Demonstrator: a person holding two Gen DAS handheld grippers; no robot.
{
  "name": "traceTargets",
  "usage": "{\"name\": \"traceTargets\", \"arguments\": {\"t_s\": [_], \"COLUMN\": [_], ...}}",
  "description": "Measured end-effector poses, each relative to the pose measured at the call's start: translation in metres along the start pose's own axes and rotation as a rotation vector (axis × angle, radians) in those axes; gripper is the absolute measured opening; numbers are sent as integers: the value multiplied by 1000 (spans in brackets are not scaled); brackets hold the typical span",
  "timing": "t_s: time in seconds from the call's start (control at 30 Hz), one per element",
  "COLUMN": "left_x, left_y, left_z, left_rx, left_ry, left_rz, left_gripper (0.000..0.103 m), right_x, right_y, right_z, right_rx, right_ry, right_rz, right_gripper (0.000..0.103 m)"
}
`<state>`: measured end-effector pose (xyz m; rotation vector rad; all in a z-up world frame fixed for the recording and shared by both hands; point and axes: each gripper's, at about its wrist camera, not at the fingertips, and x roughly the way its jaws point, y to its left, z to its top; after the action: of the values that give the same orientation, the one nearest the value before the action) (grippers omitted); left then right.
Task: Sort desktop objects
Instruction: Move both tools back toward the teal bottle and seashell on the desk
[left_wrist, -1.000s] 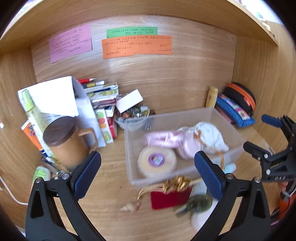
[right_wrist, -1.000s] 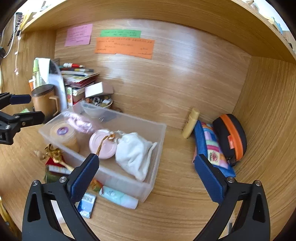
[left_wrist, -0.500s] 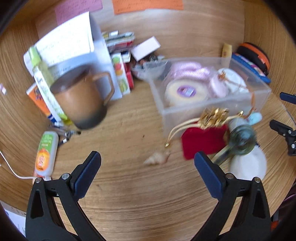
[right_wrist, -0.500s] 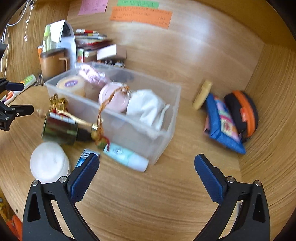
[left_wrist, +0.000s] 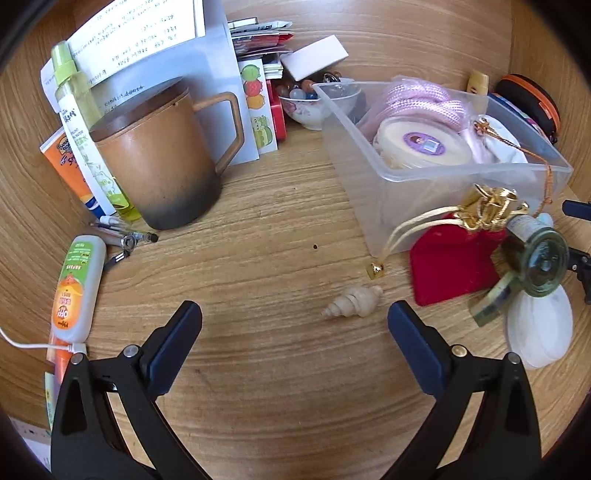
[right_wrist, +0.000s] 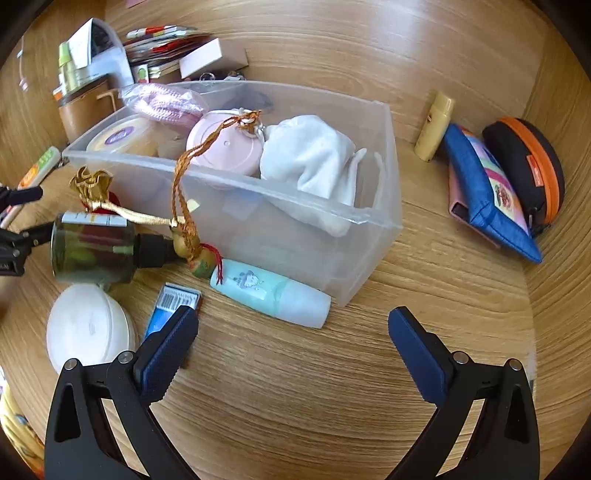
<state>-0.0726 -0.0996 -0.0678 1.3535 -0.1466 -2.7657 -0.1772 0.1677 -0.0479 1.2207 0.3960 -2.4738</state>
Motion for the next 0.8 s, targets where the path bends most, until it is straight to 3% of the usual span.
{"name": "traceTargets", "arguments": {"t_s": [0.2, 0.33, 0.5, 0.8], "left_x": [4, 10, 10, 12], "left_y": [-4, -9, -7, -2], "left_z": [6, 6, 6, 5], "left_rx": [43, 72, 67, 33], "left_ry": [-36, -22, -24, -7], "left_rz": [0, -28, -68, -148], "left_gripper": [100, 86, 85, 67], "right_x": [4, 11, 16, 19], "right_y": [2, 4, 4, -1], "right_z": [2, 6, 8, 8], "right_rx": [73, 117, 165, 216], "right_ry": [-9, 9, 31, 34], "right_rz": [-29, -53, -44, -16], "right_gripper": [102, 102, 101, 95]}}
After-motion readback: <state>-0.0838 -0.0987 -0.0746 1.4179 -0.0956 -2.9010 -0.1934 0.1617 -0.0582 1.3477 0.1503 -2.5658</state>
